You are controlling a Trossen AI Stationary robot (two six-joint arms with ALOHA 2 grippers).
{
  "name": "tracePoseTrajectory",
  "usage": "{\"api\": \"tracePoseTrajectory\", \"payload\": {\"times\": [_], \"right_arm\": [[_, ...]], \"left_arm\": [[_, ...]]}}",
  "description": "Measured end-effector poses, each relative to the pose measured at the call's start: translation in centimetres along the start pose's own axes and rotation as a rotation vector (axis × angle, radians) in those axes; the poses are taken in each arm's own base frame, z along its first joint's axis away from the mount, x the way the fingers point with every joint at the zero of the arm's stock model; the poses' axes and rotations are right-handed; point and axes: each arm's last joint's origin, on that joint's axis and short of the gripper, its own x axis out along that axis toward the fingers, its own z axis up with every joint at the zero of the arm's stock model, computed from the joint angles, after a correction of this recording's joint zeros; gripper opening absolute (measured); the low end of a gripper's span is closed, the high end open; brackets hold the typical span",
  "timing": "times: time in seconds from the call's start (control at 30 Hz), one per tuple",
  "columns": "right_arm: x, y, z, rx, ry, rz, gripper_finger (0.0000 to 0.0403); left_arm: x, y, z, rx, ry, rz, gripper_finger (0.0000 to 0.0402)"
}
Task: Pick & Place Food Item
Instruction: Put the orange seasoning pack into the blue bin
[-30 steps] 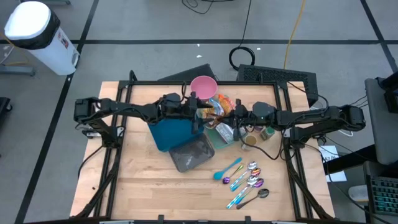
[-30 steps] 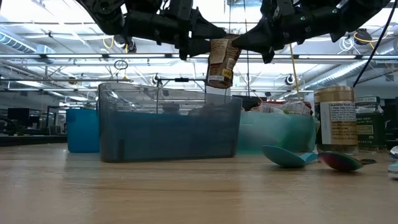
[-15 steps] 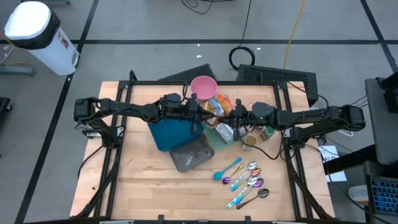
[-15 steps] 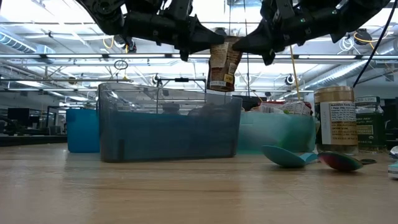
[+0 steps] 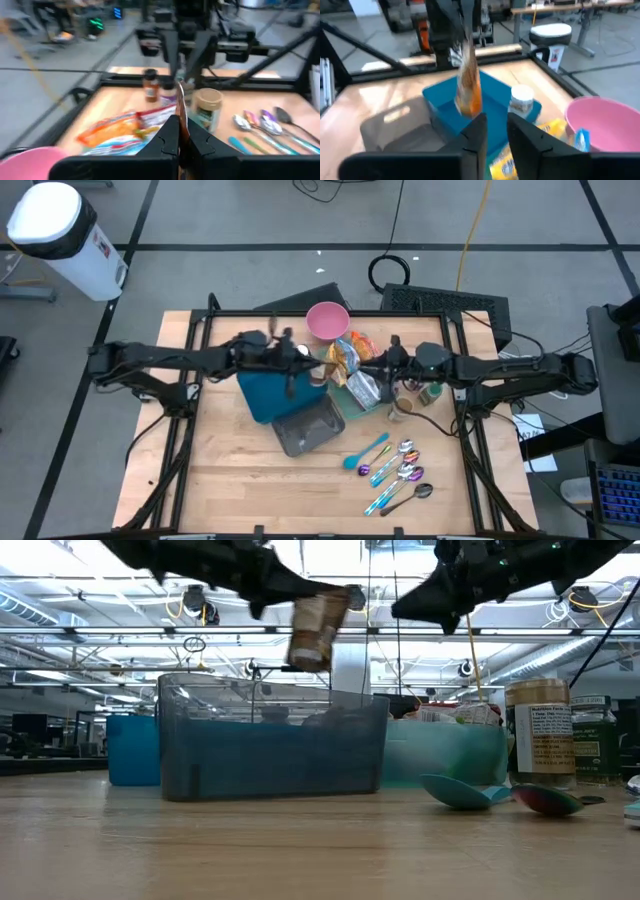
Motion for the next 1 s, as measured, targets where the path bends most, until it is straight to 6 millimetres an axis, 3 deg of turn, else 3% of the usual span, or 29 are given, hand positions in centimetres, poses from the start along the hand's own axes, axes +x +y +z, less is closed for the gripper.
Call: {"api": "tracePoseTrajectory", "payload": {"times": [0.17,0.43,0.63,1.0], "right_arm": [[-0.3,0.0,0.1,-0.022,-0.004,-0.002,0.0102],[-0.3,-0.1,0.1,-0.022,-0.002,-0.002,0.0118],[-0.3,-0.1,0.1,-0.023,-0.007,-0.002,0.0118],[-0.3,-0.1,0.2,-0.045,-0.012,-0.003,0.0114]], "left_arm": [[-3.6,-0.3,-2.4,0.004,-0.054,0.173,0.0003],[-6.8,-0.3,-9.4,-0.054,-0.090,0.368,0.0002],[-7.8,-0.5,-12.1,0.019,-0.026,0.373,0.0001],[-7.1,1.3,-13.8,0.026,0.045,0.460,0.0001]]}}
